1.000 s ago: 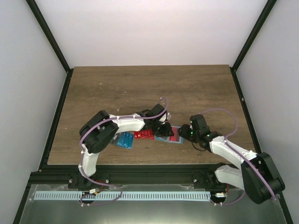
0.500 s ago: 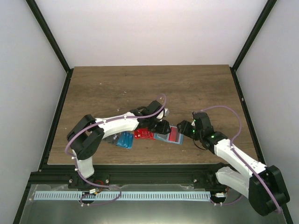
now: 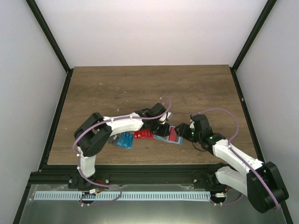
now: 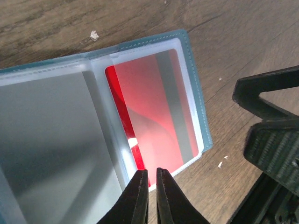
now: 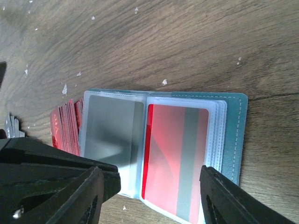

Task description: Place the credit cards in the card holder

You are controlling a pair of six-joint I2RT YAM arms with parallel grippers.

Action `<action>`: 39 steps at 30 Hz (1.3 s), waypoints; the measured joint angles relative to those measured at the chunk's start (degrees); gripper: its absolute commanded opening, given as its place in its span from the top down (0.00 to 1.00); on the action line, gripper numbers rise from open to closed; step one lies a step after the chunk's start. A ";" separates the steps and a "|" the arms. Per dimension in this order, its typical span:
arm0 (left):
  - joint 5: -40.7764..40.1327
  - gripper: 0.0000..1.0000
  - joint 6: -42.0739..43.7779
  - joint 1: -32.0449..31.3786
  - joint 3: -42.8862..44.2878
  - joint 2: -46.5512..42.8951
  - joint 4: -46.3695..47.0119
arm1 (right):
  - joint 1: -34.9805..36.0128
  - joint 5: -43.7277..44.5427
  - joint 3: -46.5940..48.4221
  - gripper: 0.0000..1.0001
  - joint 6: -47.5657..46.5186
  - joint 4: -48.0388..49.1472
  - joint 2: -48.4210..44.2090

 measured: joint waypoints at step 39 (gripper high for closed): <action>-0.13 0.96 1.20 -0.90 2.51 6.73 0.50 | 0.00 -0.61 -1.29 0.42 0.76 4.37 5.49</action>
